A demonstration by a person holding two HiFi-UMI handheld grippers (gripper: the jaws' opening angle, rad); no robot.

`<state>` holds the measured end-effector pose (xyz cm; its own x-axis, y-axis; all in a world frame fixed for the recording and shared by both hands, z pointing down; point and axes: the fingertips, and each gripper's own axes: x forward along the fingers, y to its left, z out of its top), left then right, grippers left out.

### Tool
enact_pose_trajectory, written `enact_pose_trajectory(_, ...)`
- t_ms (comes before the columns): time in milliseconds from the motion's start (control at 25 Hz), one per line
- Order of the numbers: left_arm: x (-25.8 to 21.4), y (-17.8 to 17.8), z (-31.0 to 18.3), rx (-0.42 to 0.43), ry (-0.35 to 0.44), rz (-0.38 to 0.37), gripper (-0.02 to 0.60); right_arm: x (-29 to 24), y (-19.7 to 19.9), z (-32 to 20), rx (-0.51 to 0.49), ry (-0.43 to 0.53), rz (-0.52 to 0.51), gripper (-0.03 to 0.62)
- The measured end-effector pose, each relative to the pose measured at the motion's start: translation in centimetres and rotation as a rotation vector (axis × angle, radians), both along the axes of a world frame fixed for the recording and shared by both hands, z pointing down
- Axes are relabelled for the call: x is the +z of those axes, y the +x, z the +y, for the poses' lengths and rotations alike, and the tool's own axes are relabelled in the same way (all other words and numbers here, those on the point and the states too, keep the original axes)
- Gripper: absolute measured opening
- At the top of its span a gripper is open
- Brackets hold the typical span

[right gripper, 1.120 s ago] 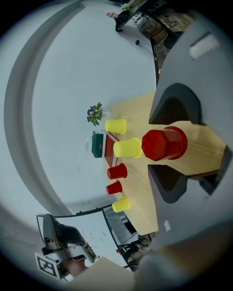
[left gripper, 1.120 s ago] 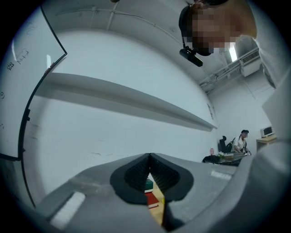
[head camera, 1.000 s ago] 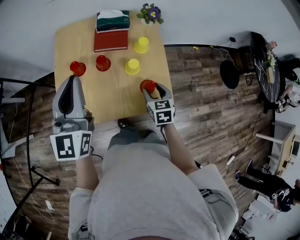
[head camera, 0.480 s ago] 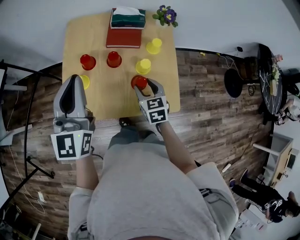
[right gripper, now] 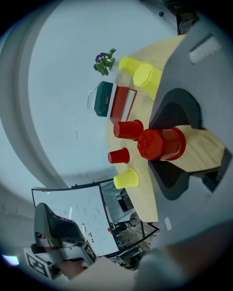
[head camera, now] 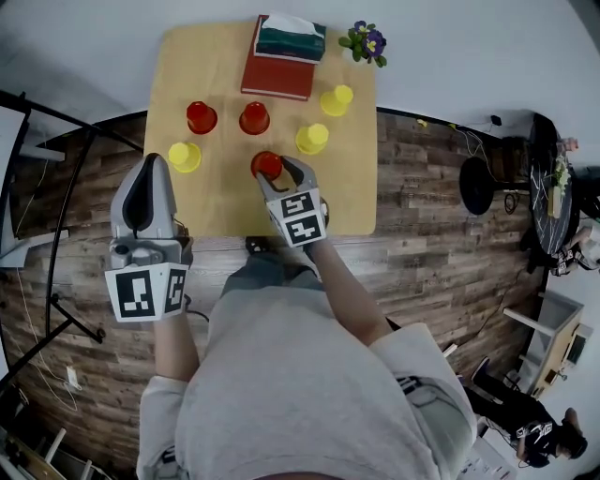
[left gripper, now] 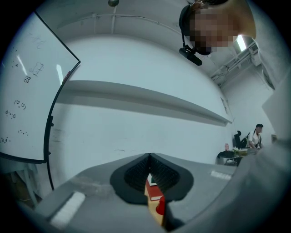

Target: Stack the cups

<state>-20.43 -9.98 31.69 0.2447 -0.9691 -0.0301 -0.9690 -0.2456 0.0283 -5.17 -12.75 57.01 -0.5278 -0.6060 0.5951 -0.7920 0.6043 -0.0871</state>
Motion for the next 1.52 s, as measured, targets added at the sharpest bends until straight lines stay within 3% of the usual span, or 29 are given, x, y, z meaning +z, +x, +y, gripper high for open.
enact_pose_trajectory(280, 1.2, -1.1, -0.1, 0.005, -0.022, 0.006, 0.005, -0.6, -0.9, -0.3, -0.005, 0.026, -0.026, 0.235)
enact_pose_trajectory(480, 3.7, -1.2, -0.7, 0.045, -0.082, -0.004, 0.116, -2.5, -0.7, -0.5, 0.011, 0.075, -0.086, 0.245)
enact_pose_trajectory(720, 9.3, -0.8, -1.6, 0.118, -0.213, -0.053, 0.222, -5.3, -0.1, -0.8, 0.033, 0.138, -0.154, 0.244)
enact_pose_trajectory(920, 14.5, -2.0, -2.8, 0.088, -0.325, -0.071, 0.286, -6.9, 0.5, -1.0, 0.058, 0.165, -0.173, 0.238)
enact_pose_trajectory(1160, 20.3, -3.5, -4.3, 0.054, -0.455, -0.117, 0.311, -7.4, 1.4, -0.9, 0.089, 0.17, -0.161, 0.235)
enact_pose_trajectory(1440, 24.4, -3.8, -5.5, 0.043, -0.549, -0.135, 0.311, -7.9, 2.0, -1.2, 0.116, 0.18, -0.159, 0.233)
enact_pose_trajectory(1520, 25.1, -3.9, -5.5, 0.031, -0.567, -0.14, 0.281, -8.0, 2.2, -1.4, 0.124, 0.182, -0.158, 0.232)
